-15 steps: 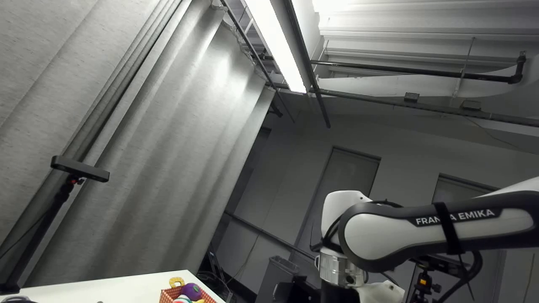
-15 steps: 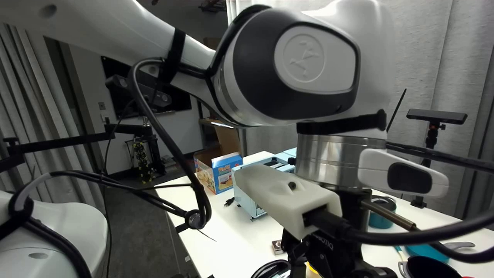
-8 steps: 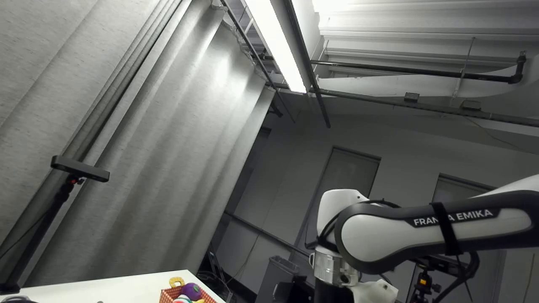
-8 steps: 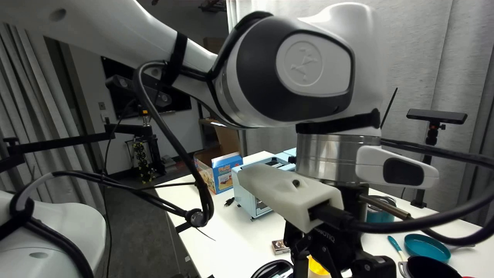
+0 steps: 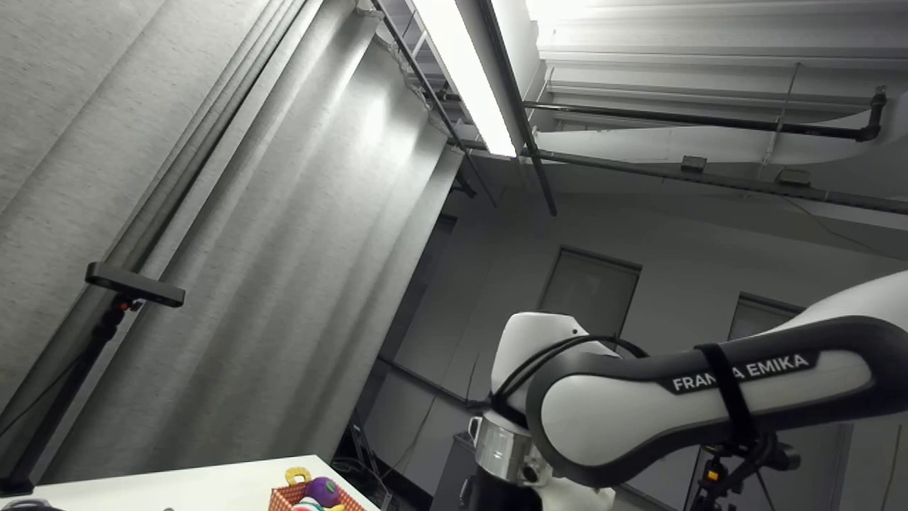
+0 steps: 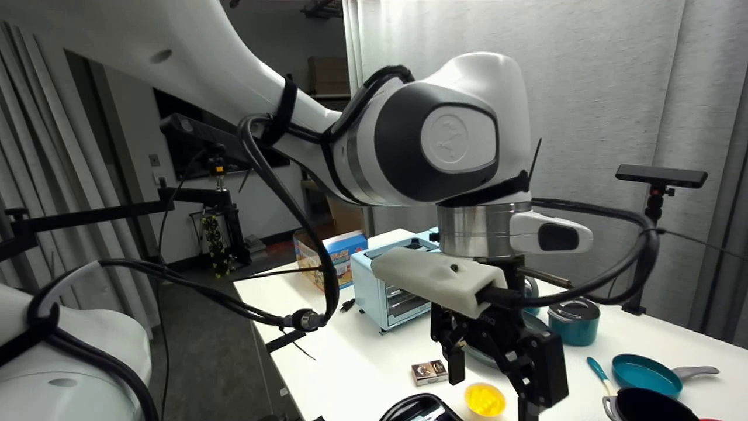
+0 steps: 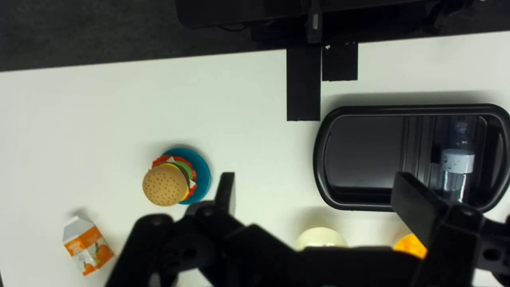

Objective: Pour the content from the cup

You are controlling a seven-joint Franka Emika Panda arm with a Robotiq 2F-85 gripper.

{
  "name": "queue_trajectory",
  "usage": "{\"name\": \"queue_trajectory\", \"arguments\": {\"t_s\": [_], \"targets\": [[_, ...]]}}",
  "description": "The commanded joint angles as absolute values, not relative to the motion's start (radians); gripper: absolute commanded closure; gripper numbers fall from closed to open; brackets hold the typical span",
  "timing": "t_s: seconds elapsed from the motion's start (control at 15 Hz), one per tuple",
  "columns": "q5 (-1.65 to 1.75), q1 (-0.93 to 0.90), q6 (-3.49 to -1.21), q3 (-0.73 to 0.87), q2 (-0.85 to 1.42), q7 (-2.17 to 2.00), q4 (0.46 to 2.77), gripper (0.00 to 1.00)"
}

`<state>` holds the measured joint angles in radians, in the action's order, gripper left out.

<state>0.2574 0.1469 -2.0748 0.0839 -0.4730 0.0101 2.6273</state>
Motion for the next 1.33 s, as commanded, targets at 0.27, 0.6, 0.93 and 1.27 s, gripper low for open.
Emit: {"name": "queue_trajectory", "arguments": {"t_s": [0.27, 0.6, 0.93, 1.27], "targets": [[0.173, 0.019, -2.223, 0.001, -0.334, 0.018, 2.57, 0.0], [0.185, -0.006, -2.229, -0.032, -0.315, 0.01, 2.561, 0.0], [0.184, -0.021, -2.229, -0.045, -0.285, 0.01, 2.534, 0.0], [0.204, -0.001, -2.239, -0.043, -0.235, -0.027, 2.501, 0.0]]}}
